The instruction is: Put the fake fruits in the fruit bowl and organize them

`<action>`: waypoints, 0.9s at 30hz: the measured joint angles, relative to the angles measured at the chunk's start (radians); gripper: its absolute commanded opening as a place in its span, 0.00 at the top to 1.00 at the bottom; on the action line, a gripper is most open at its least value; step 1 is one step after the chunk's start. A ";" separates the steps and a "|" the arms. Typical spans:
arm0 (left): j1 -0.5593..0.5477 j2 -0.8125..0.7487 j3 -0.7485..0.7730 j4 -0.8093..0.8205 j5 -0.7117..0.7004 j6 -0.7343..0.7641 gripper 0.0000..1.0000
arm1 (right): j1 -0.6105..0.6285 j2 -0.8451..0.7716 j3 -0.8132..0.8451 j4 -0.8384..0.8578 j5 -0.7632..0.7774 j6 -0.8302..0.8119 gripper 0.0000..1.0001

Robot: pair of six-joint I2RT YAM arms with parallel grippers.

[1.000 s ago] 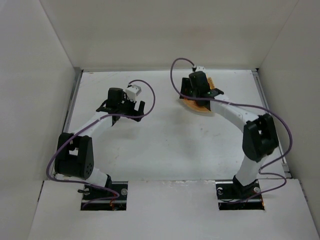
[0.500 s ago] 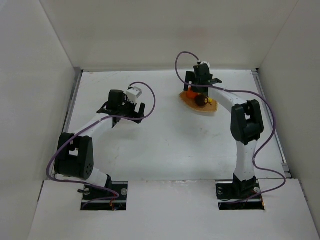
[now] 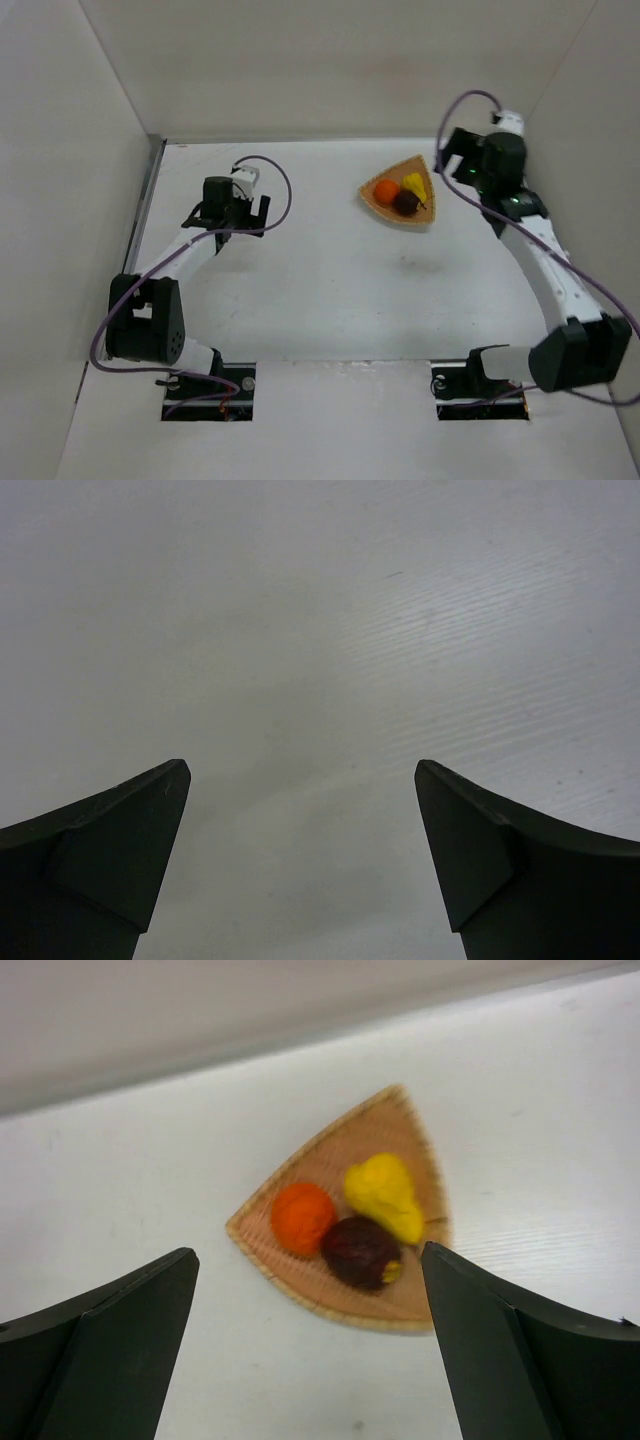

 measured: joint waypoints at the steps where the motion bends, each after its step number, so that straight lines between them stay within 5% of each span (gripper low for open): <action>1: 0.020 -0.008 0.000 0.000 -0.016 -0.004 0.00 | -0.068 -0.084 -0.053 0.003 -0.018 0.002 0.00; 7: 0.151 -0.049 0.000 0.004 -0.075 -0.061 0.00 | -0.546 -0.414 -0.385 -0.034 -0.073 0.053 0.00; 12: 0.206 -0.056 -0.003 0.005 -0.090 -0.129 0.00 | -0.708 -0.525 -0.586 -0.069 -0.160 0.108 0.00; 25: 0.240 -0.073 -0.003 -0.019 -0.150 -0.204 0.00 | -0.766 -0.598 -0.684 -0.063 -0.231 0.137 0.00; 27: 0.240 -0.074 -0.003 -0.021 -0.152 -0.204 0.08 | -0.753 -0.597 -0.684 -0.063 -0.233 0.137 0.00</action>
